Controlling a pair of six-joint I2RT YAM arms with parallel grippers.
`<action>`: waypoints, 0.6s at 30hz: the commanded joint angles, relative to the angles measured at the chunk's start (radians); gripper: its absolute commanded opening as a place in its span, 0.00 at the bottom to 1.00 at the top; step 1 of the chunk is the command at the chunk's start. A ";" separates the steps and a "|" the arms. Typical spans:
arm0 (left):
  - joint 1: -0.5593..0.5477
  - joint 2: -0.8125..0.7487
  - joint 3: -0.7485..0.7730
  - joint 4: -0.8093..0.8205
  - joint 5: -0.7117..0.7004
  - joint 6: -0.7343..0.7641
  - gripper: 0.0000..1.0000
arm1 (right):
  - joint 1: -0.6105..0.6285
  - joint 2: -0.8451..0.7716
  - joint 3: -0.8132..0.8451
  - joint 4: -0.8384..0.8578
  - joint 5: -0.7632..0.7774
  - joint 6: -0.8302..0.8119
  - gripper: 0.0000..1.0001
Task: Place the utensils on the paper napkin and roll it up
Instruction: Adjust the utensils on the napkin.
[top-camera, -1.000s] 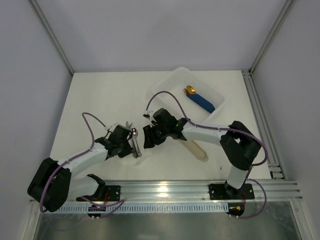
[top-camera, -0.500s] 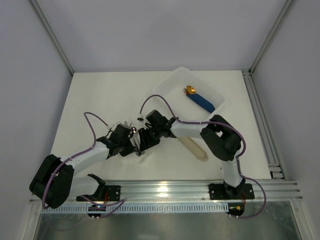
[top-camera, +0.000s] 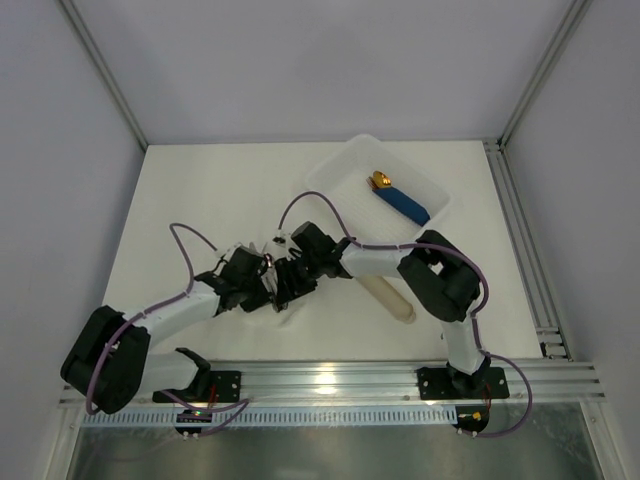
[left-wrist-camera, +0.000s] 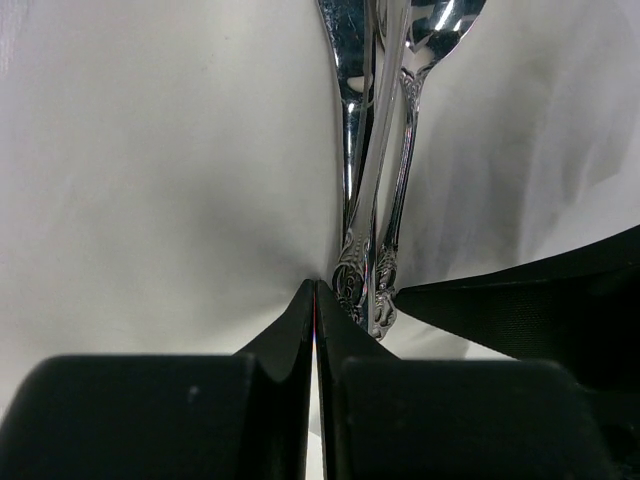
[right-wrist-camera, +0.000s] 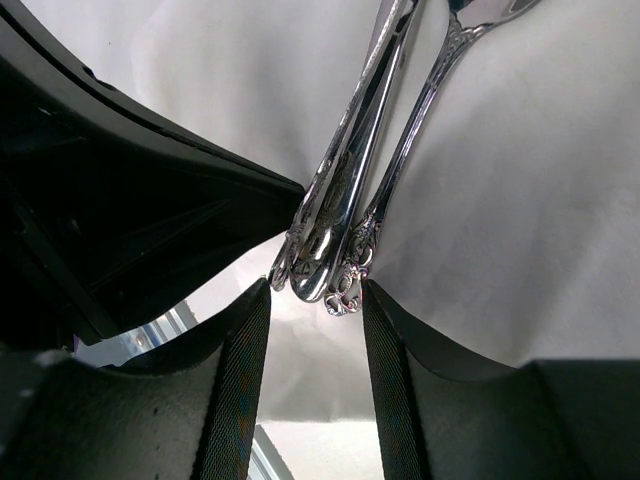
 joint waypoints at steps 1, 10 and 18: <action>-0.010 0.027 0.031 0.026 0.012 0.005 0.00 | 0.015 0.009 -0.001 0.042 -0.022 0.015 0.46; -0.013 0.010 0.023 0.008 0.002 0.005 0.00 | -0.015 -0.140 0.009 -0.121 0.134 -0.097 0.46; -0.013 -0.013 0.042 -0.036 -0.015 0.019 0.00 | -0.045 -0.261 -0.082 -0.165 0.064 -0.265 0.52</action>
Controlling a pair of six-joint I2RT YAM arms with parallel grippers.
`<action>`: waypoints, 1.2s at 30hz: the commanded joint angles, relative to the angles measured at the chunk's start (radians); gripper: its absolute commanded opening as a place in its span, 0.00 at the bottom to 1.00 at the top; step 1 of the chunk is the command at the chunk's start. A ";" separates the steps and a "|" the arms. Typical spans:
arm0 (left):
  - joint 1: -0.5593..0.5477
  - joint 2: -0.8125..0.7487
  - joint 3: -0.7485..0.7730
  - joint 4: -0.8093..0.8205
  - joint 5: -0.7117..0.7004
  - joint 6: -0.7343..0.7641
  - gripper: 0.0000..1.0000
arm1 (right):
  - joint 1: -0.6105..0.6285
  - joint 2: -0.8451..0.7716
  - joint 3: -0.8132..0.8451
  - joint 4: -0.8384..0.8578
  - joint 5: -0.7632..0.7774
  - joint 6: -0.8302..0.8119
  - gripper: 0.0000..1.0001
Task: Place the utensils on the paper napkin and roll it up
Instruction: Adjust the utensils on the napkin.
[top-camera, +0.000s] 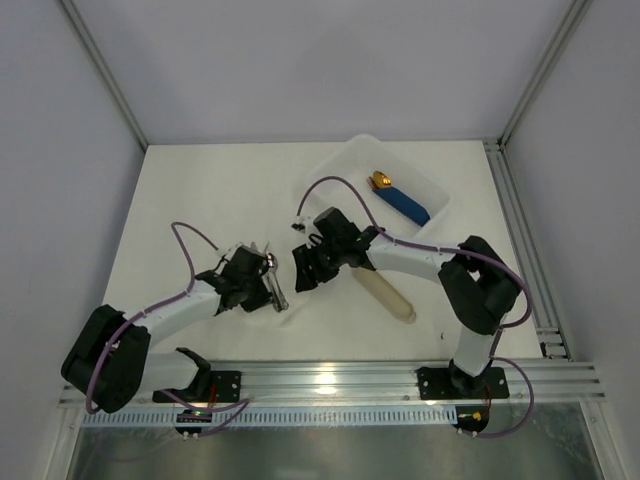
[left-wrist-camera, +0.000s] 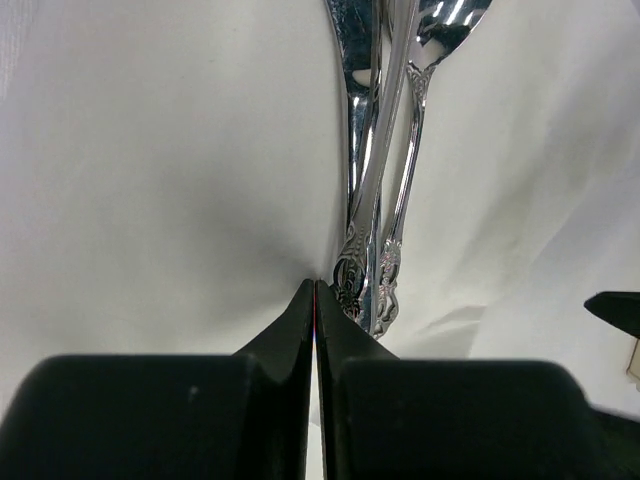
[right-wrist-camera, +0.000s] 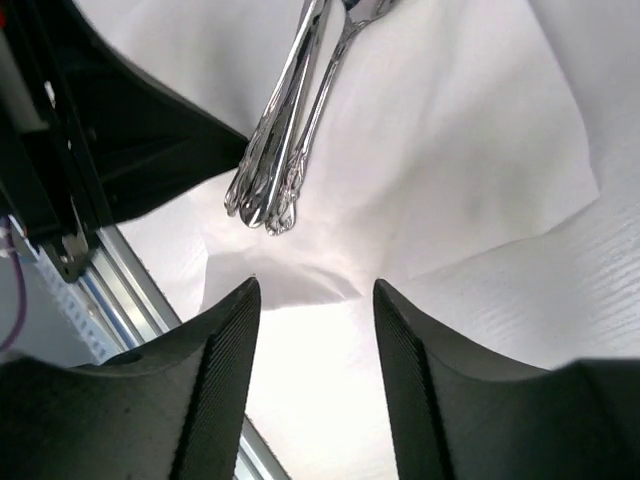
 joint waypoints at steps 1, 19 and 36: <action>-0.005 -0.031 0.027 -0.031 -0.020 0.018 0.00 | 0.047 -0.117 -0.060 -0.027 -0.045 -0.164 0.55; -0.008 -0.210 -0.011 -0.175 -0.103 -0.065 0.11 | 0.236 -0.122 -0.091 0.023 0.196 -0.453 0.66; -0.007 -0.158 -0.067 -0.169 -0.149 -0.171 0.02 | 0.259 -0.039 -0.019 0.037 0.107 -0.507 0.65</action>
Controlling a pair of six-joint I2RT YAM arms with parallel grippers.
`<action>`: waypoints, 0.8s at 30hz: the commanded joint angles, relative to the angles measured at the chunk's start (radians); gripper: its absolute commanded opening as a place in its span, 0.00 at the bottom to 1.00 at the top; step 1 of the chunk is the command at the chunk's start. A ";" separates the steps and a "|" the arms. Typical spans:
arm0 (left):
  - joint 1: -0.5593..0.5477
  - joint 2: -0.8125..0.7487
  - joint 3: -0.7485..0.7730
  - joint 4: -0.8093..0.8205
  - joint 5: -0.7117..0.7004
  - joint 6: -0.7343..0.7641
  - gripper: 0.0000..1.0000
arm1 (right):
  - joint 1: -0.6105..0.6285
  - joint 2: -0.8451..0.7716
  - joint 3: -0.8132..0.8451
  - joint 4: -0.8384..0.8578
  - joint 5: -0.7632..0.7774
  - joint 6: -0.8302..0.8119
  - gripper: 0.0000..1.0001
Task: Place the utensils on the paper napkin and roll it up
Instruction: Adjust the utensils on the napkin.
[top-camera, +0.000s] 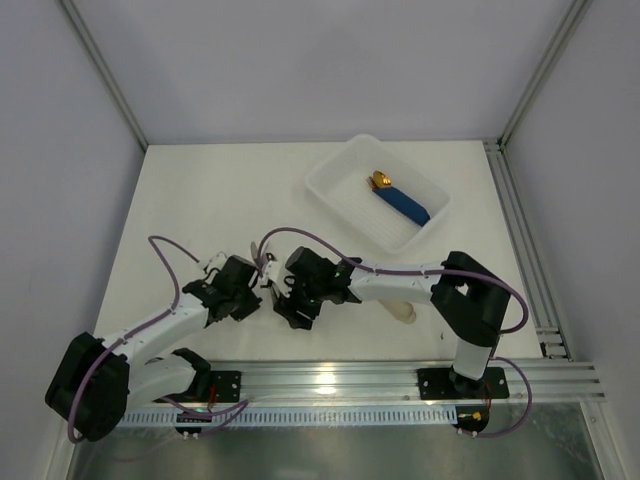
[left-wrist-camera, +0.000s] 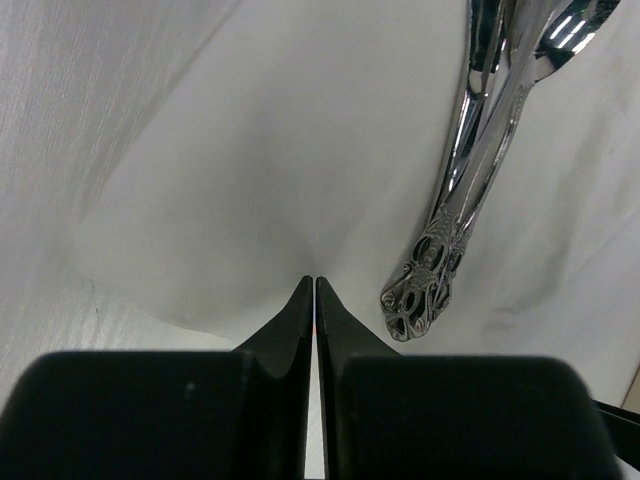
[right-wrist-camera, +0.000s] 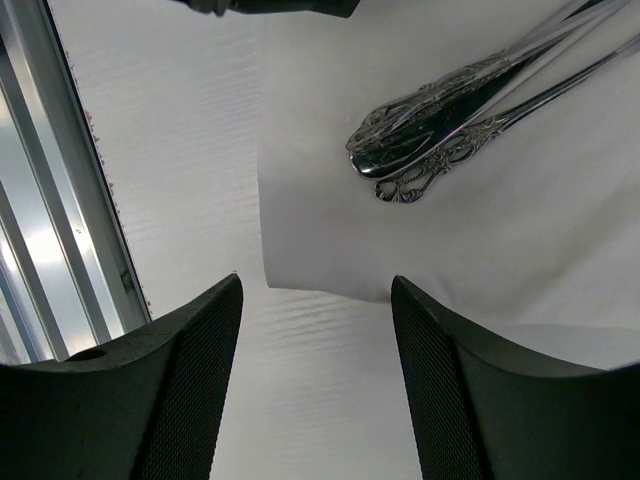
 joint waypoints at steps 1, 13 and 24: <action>-0.003 0.028 -0.017 -0.006 -0.029 -0.032 0.01 | 0.010 0.009 0.059 0.043 -0.042 -0.034 0.64; -0.003 0.053 -0.021 -0.004 -0.032 -0.039 0.00 | 0.010 0.020 0.055 0.076 -0.026 -0.037 0.52; -0.003 0.065 -0.026 0.011 -0.025 -0.029 0.00 | 0.015 0.022 0.079 0.089 0.024 -0.041 0.29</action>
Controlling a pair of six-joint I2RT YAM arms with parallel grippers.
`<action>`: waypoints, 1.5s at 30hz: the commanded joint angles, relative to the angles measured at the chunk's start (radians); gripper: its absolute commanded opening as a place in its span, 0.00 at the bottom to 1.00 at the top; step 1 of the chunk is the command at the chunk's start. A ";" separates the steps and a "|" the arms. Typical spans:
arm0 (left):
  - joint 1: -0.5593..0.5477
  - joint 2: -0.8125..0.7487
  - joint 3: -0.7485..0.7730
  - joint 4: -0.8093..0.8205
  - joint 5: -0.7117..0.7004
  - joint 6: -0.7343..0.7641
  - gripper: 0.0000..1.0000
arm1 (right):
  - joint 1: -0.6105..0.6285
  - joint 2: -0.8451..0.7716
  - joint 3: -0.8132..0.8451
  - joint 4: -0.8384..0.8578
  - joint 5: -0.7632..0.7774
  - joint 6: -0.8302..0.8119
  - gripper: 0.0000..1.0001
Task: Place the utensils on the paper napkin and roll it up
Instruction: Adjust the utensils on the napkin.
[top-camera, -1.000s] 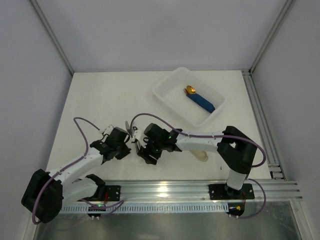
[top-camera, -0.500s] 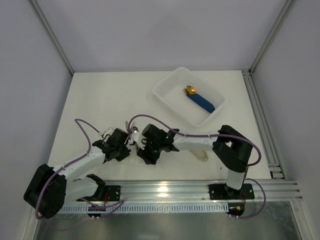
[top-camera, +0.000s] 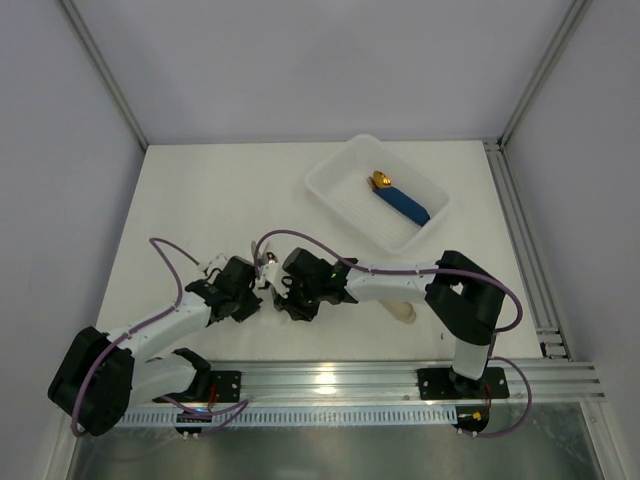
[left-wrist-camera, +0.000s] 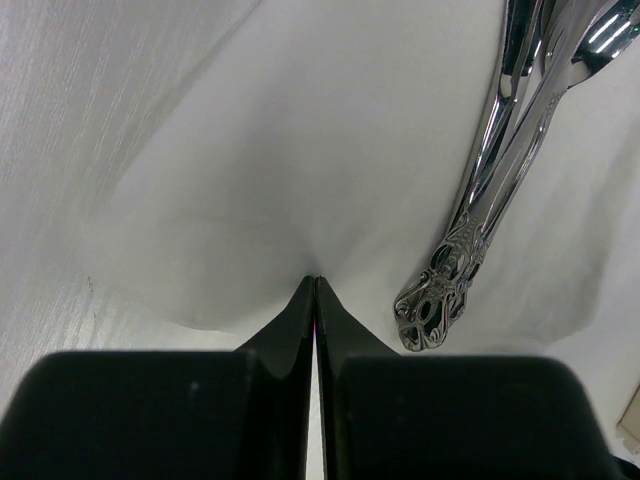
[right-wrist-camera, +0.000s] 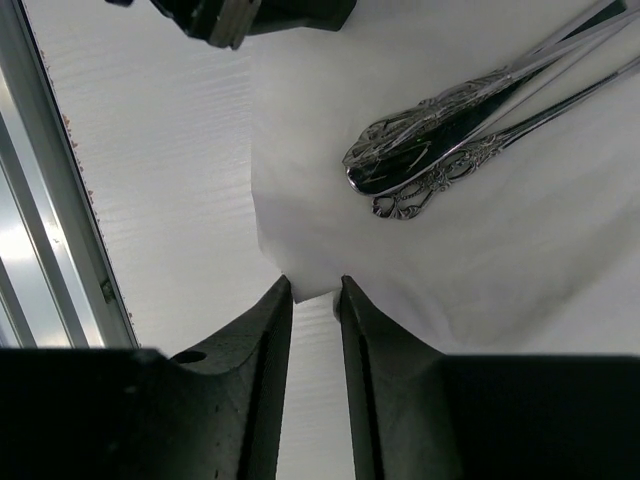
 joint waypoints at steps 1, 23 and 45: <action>-0.003 0.025 -0.016 -0.006 -0.027 0.008 0.00 | 0.007 -0.015 0.058 0.094 0.007 -0.011 0.26; -0.003 0.030 0.026 -0.120 -0.096 -0.003 0.00 | -0.001 0.090 0.248 0.016 -0.047 0.132 0.06; -0.002 0.022 0.025 -0.078 -0.055 0.037 0.00 | -0.017 0.189 0.490 -0.032 -0.077 0.104 0.04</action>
